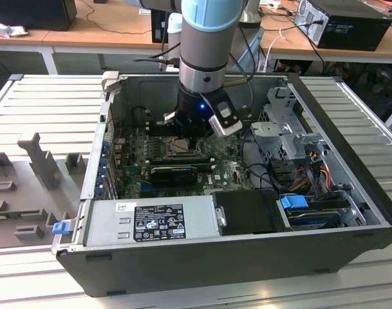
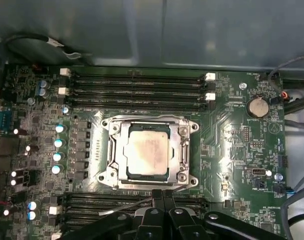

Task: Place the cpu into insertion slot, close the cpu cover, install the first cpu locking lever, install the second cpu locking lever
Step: 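Install the second cpu locking lever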

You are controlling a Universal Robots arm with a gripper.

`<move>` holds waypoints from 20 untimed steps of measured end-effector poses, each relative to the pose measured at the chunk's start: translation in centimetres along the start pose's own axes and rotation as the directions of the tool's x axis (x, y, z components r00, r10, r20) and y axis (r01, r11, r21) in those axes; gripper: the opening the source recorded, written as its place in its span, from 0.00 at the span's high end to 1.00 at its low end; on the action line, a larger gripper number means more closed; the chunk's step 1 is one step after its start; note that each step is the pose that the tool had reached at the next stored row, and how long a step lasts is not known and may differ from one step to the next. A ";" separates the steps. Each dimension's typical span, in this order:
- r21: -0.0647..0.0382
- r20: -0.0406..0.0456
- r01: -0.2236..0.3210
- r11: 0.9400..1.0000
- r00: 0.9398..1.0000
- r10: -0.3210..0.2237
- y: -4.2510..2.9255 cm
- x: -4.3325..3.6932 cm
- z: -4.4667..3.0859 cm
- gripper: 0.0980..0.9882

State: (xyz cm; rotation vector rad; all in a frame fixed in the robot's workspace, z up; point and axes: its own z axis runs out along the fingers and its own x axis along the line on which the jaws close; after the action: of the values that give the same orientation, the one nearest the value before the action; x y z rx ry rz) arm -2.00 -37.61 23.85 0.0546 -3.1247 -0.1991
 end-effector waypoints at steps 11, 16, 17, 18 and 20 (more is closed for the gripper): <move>-0.020 -0.004 0.040 0.999 0.999 -0.040 -0.56 2.79 0.90 0.99; -0.077 -0.001 0.060 0.995 0.998 -0.061 -1.56 3.90 1.69 0.99; -0.083 -0.001 0.060 0.995 0.998 -0.061 -1.82 4.24 1.68 0.99; -0.086 0.000 0.060 0.994 0.998 -0.061 -1.95 4.37 1.71 0.99; -0.096 0.000 0.060 0.994 0.998 -0.061 -2.05 4.54 1.81 0.99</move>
State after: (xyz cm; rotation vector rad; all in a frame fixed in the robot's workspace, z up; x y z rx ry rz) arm -6.49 -39.57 21.83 0.1489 -3.1083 -0.3488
